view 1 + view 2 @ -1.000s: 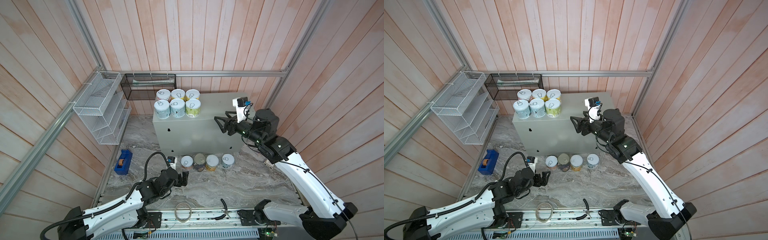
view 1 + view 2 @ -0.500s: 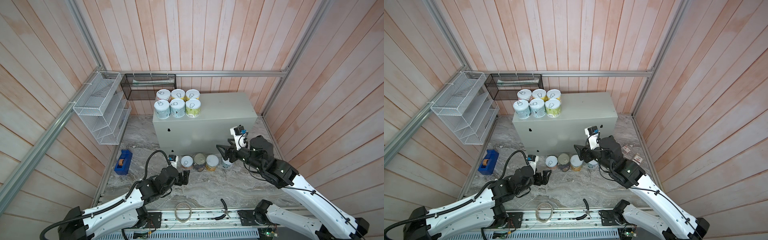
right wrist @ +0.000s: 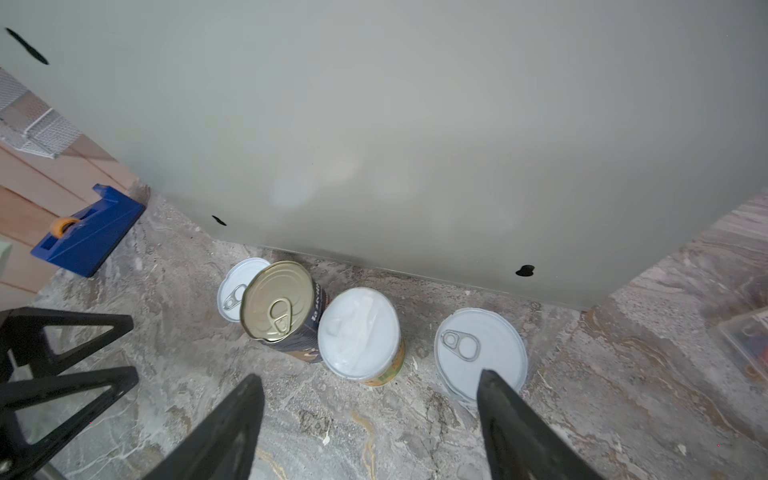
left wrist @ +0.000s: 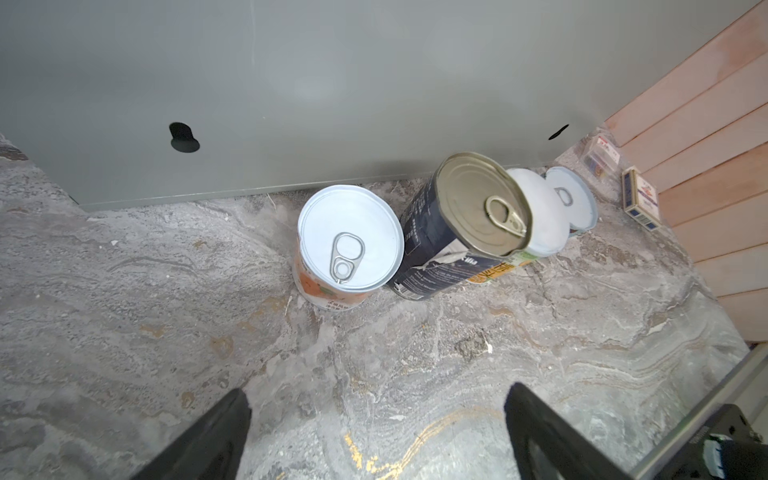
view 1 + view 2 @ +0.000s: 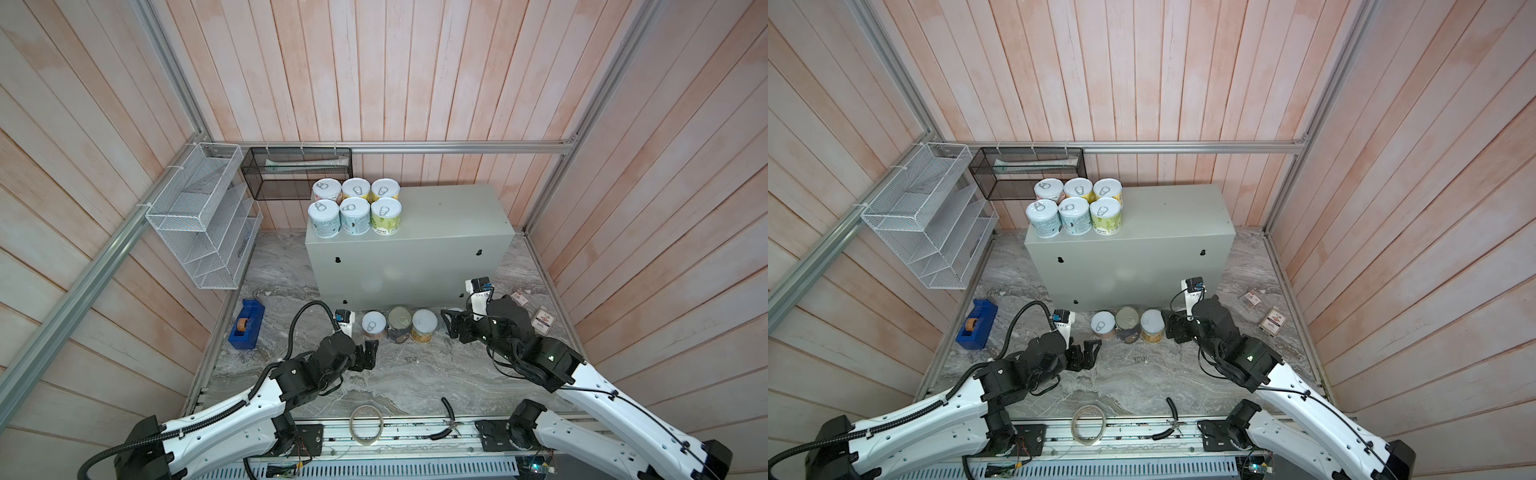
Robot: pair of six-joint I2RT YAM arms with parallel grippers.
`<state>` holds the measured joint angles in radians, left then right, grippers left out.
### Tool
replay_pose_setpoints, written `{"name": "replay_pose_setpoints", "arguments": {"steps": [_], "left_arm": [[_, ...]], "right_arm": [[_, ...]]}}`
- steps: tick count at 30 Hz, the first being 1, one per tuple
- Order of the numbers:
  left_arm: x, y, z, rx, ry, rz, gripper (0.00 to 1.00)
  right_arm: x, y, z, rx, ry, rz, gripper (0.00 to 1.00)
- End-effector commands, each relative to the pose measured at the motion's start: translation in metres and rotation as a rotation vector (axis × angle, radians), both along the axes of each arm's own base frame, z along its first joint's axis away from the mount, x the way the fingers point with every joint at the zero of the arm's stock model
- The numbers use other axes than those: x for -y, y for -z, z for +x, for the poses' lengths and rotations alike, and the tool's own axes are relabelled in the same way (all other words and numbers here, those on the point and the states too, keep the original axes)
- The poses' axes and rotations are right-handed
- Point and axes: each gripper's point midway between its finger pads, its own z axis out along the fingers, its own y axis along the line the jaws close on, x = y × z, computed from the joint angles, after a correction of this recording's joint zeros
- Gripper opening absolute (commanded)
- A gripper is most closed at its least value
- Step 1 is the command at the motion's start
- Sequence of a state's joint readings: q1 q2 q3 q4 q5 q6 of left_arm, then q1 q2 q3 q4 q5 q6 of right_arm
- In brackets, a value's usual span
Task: Place and organize the canned foods onto the counter
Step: 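Swing the open right gripper down toward the white-lidded floor cans, then lower the right gripper around the white-lidded can farthest from the dark can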
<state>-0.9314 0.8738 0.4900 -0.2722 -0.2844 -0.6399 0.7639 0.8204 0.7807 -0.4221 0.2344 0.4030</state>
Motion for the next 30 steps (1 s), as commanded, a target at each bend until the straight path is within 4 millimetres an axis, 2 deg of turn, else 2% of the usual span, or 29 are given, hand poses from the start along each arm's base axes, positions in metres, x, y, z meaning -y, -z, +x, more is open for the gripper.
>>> {"name": "replay_pose_setpoints", "arguments": {"steps": [1, 7, 14, 22, 30], "left_arm": [[0.004, -0.003, 0.003, 0.003, -0.004, -0.022, 0.97], [0.009, -0.001, 0.005, -0.001, 0.004, -0.019, 0.97], [0.007, -0.002, 0.007, 0.011, -0.004, -0.006, 0.97], [0.0, 0.007, 0.003, -0.003, -0.022, -0.014, 0.97], [-0.004, 0.003, 0.005, 0.022, -0.031, 0.002, 0.97]], "right_arm": [[0.011, 0.014, 0.007, -0.024, 0.078, -0.039, 0.82], [0.01, 0.034, 0.009, -0.062, 0.089, -0.036, 0.87], [0.022, 0.046, 0.015, -0.088, 0.139, 0.012, 0.88], [0.039, 0.062, 0.02, -0.16, 0.211, 0.039, 0.92], [0.044, 0.089, 0.023, -0.223, 0.257, 0.016, 0.93]]}}
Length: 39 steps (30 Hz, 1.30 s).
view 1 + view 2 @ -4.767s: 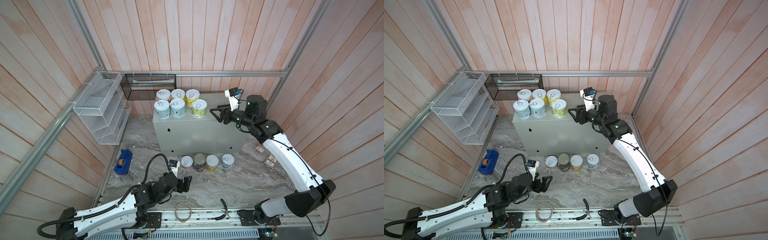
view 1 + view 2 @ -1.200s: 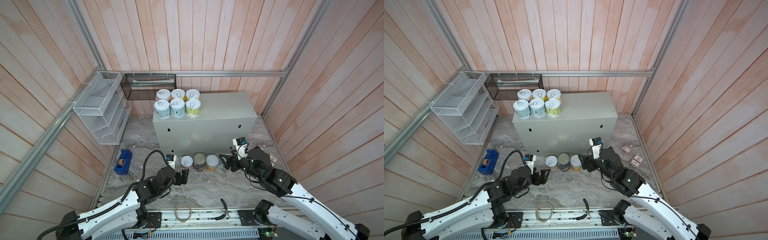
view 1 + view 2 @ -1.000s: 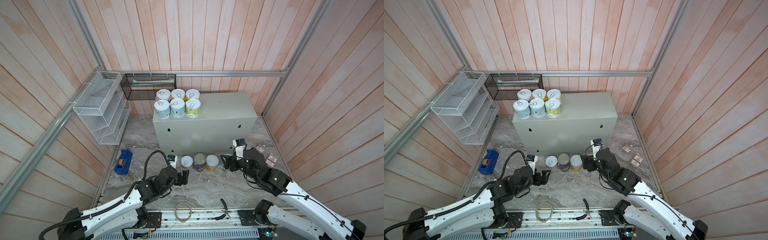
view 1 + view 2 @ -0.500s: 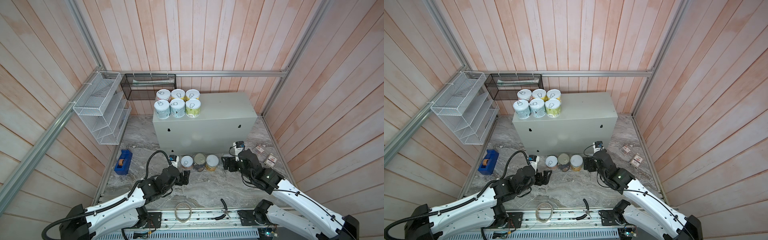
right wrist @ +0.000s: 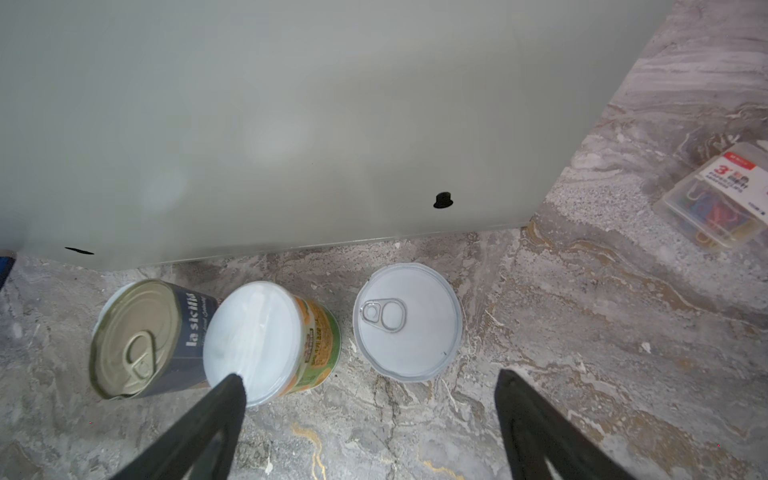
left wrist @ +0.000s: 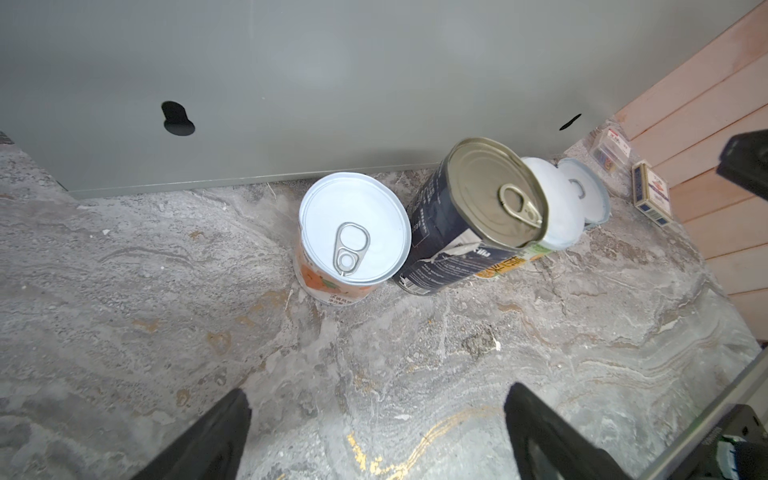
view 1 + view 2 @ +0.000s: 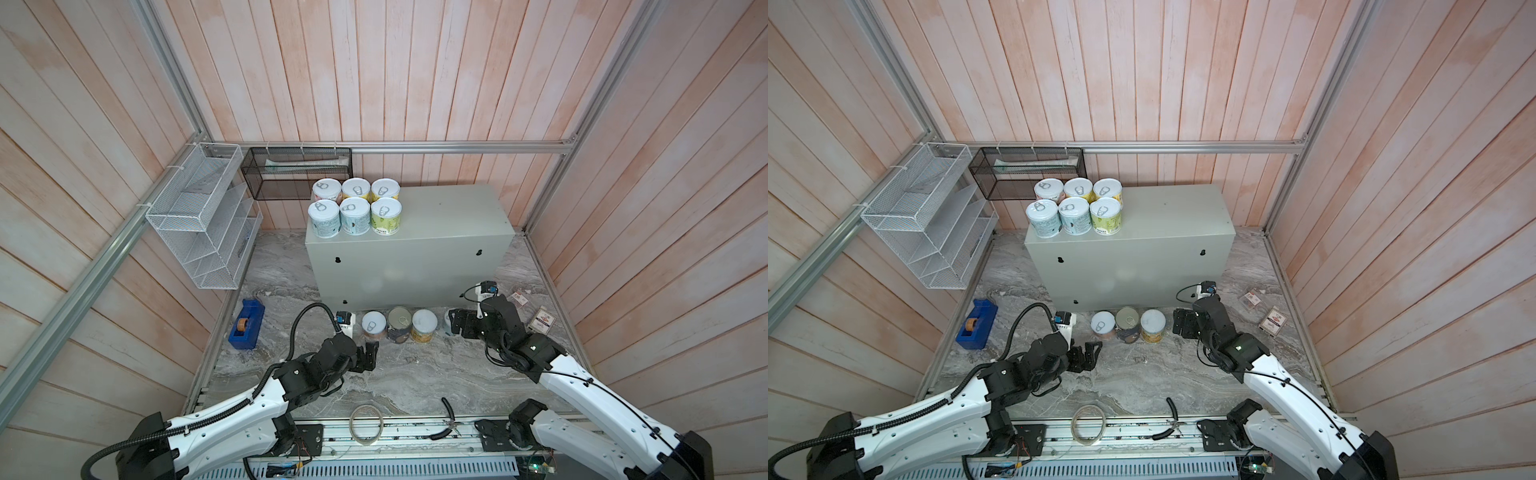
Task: Place and organize the canned foods onto the counter
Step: 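Lower the right gripper around the white-lidded can farthest from the dark can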
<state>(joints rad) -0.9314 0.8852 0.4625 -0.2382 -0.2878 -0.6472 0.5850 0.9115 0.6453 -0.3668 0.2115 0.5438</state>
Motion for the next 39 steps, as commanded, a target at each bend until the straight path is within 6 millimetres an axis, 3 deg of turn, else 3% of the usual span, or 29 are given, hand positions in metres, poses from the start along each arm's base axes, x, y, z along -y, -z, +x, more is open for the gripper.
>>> {"name": "replay_pose_setpoints", "arguments": {"steps": [1, 12, 21, 30, 39], "left_arm": [[-0.004, -0.007, 0.005, 0.031, -0.023, 0.004, 0.97], [0.004, -0.013, 0.015, 0.054, 0.006, -0.008, 0.98], [0.011, -0.007, 0.019, 0.055, 0.019, -0.033, 0.98], [0.012, -0.014, 0.025, 0.088, 0.019, -0.045, 0.98], [0.013, -0.005, 0.029, 0.072, 0.021, -0.045, 0.98]], "right_arm": [[0.001, 0.017, -0.001, -0.039, 0.02, 0.01, 0.93], [0.003, 0.046, 0.014, -0.103, 0.046, -0.071, 0.94], [0.003, 0.053, 0.026, -0.086, 0.055, -0.084, 0.94], [-0.003, 0.057, 0.044, -0.073, 0.039, -0.095, 0.94], [-0.003, 0.085, 0.044, -0.148, 0.036, -0.116, 0.93]]}}
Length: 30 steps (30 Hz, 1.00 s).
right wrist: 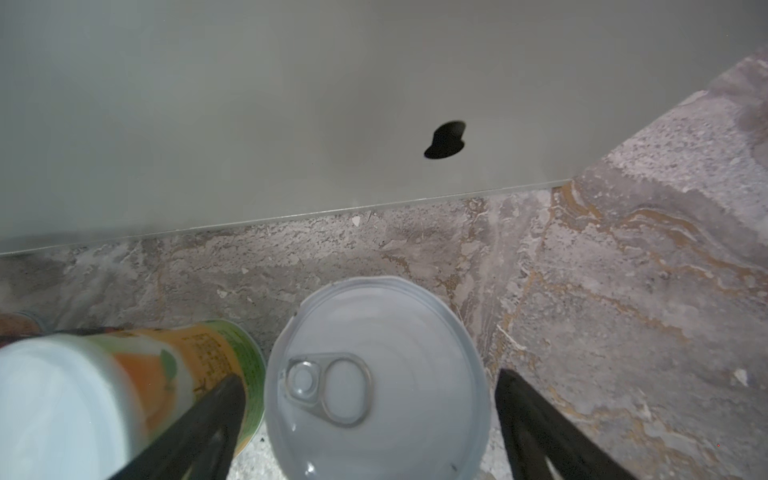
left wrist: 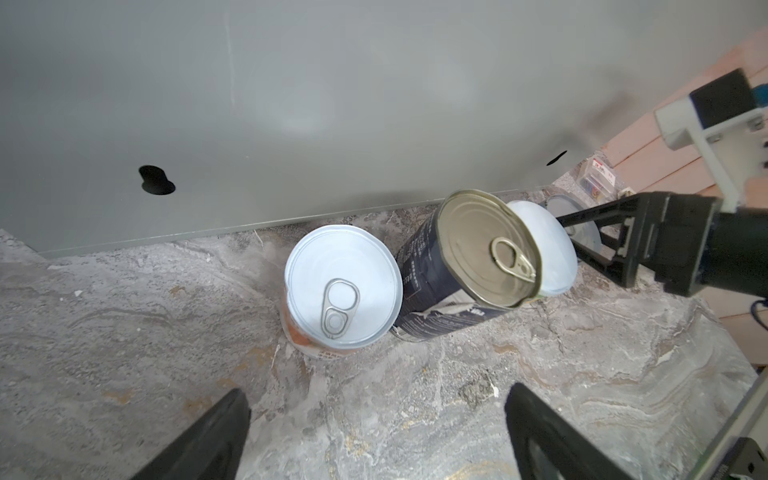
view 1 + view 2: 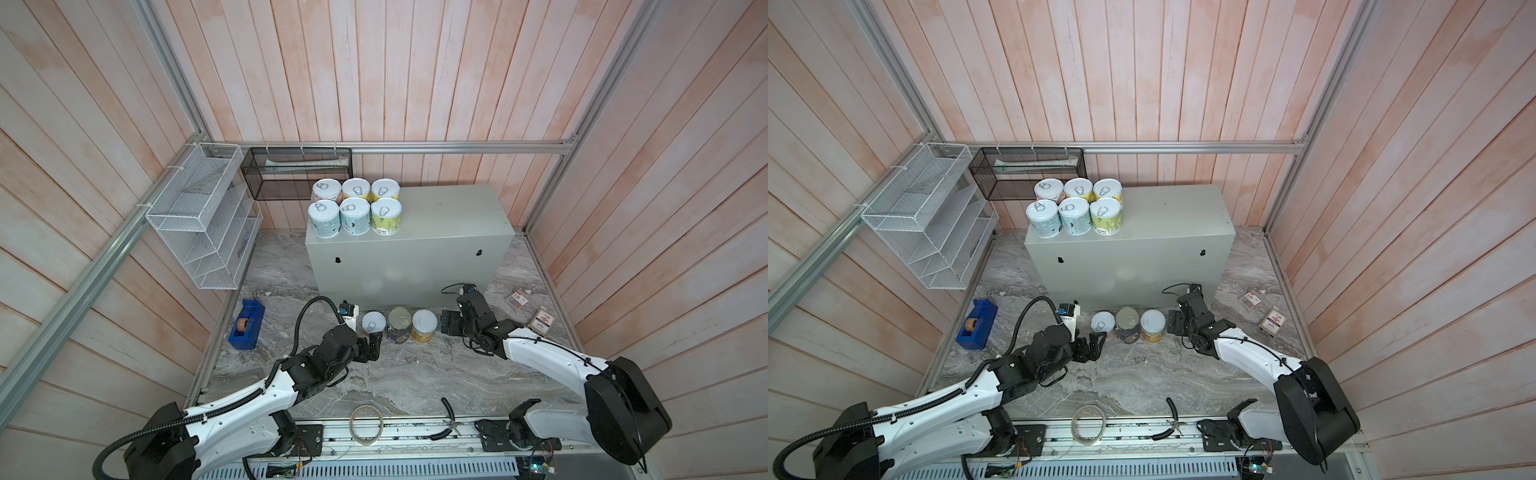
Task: Place and organize the canned foods onto the counter
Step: 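Lower the right gripper around the white-lidded can farthest from the dark can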
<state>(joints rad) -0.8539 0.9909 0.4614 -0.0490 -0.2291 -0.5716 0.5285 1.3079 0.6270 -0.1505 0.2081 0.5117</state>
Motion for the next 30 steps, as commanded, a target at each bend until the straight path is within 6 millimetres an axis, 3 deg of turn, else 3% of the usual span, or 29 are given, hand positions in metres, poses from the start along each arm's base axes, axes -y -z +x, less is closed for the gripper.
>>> {"name": "replay_pose_setpoints", "arguments": {"steps": [1, 19, 30], "left_arm": [[0.001, 0.0, 0.002, 0.013, 0.009, -0.015, 0.98], [0.004, 0.006, 0.011, -0.001, 0.018, -0.018, 0.97], [0.008, 0.007, 0.016, -0.007, 0.031, -0.004, 0.97]], "right_arm": [[0.0, 0.0, 0.007, 0.013, 0.009, 0.011, 0.93], [0.014, 0.029, 0.018, -0.056, 0.088, -0.043, 0.78], [0.016, 0.046, 0.016, -0.081, 0.073, -0.067, 0.81]]}}
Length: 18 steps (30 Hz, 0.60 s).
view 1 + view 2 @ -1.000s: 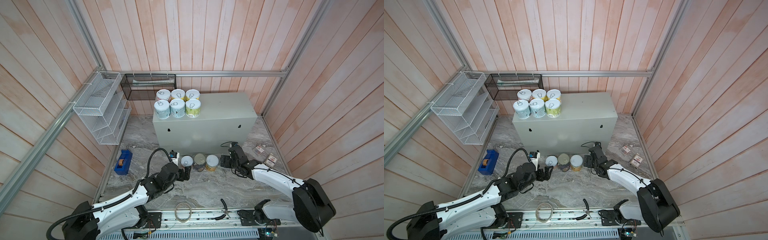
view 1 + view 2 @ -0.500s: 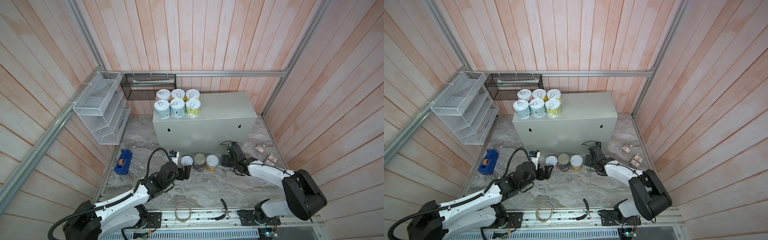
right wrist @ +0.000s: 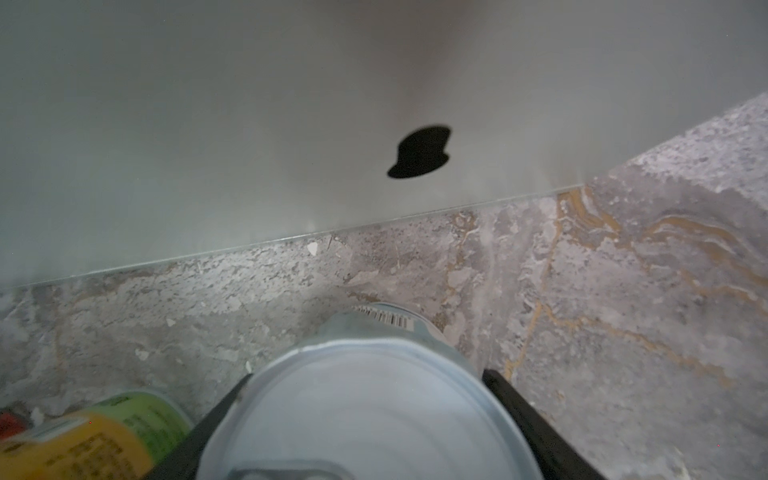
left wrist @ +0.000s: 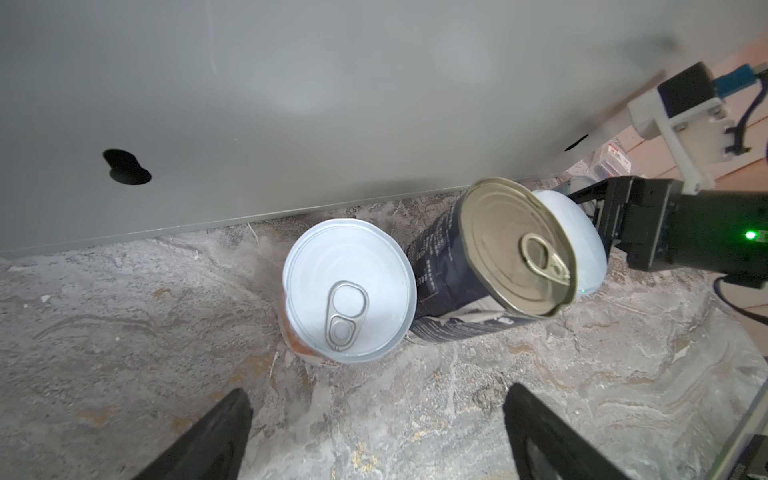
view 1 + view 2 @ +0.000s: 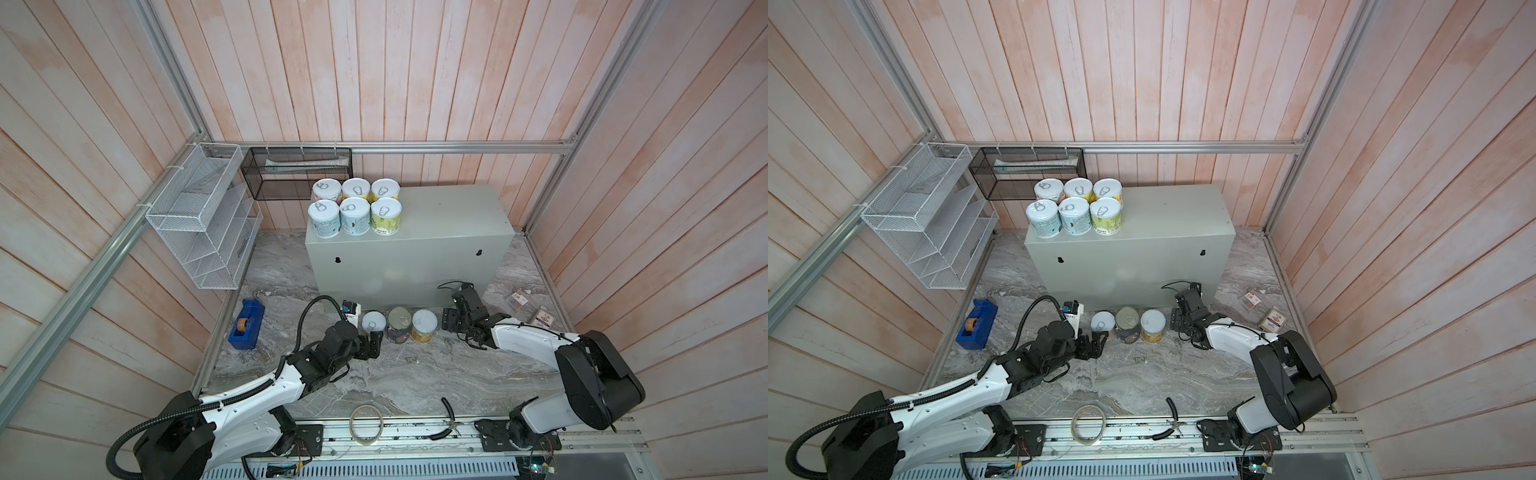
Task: Place and organize the canned foods onto the counter
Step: 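Close the right gripper on the white-lidded can and lift it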
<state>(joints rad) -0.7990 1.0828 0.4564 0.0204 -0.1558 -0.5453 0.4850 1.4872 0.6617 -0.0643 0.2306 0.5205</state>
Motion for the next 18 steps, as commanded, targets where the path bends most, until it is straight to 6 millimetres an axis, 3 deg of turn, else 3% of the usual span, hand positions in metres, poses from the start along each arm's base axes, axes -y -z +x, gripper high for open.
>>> {"name": "replay_pose_setpoints", "arguments": {"steps": [1, 8, 12, 15, 18], "left_arm": [[0.004, -0.008, 0.005, 0.023, 0.005, -0.019, 0.97], [0.004, 0.002, 0.0, 0.002, 0.002, -0.044, 0.96], [0.002, 0.004, 0.0, 0.002, 0.0, -0.028, 0.96], [0.001, 0.005, 0.001, 0.006, -0.002, -0.019, 0.96], [0.002, 0.004, 0.002, 0.005, 0.003, -0.016, 0.96]], "right_arm": [[0.008, 0.016, -0.007, -0.044, 0.014, -0.026, 0.82], [0.011, 0.021, -0.01, -0.041, 0.025, -0.028, 0.84], [0.009, 0.017, -0.006, -0.026, 0.025, -0.018, 0.78], [0.008, 0.014, -0.004, -0.015, 0.024, -0.016, 0.62], [0.005, 0.011, -0.004, -0.01, 0.005, -0.006, 0.26]]}}
